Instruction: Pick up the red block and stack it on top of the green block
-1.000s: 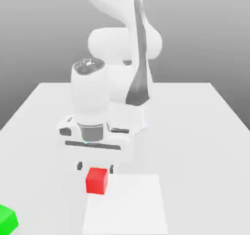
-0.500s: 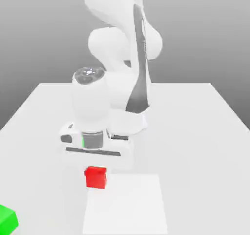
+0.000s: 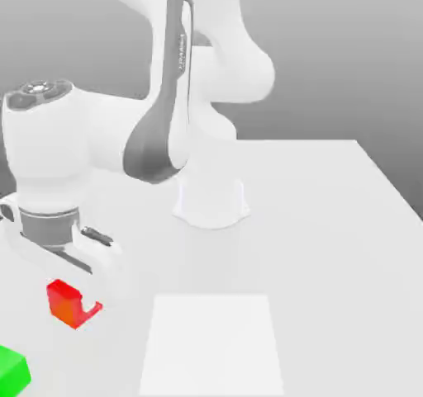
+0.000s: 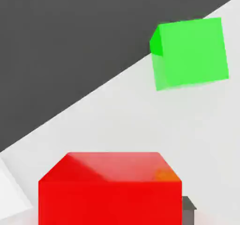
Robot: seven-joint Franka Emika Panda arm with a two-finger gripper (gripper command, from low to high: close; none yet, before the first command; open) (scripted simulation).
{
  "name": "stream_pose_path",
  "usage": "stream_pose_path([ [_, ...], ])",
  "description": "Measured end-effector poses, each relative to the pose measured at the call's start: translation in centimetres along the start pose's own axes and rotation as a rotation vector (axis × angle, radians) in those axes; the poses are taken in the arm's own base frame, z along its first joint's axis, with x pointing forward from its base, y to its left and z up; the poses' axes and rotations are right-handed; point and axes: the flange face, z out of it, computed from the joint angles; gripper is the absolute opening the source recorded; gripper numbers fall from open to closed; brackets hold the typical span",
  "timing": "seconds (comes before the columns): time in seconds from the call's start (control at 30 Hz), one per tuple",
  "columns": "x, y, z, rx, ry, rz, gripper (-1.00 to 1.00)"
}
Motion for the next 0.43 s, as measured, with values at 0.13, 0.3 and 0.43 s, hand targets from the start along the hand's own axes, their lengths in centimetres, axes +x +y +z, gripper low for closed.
stream_pose_path([
  [0.13, 5.1, -1.5, -0.5, 0.005, -0.016, 0.168, -1.00],
  [0.3, 7.0, -2.1, 4.9, 0.007, -0.024, 0.230, 1.00],
  [0.43, 7.0, -2.1, 4.9, 0.007, -0.024, 0.230, 1.00],
])
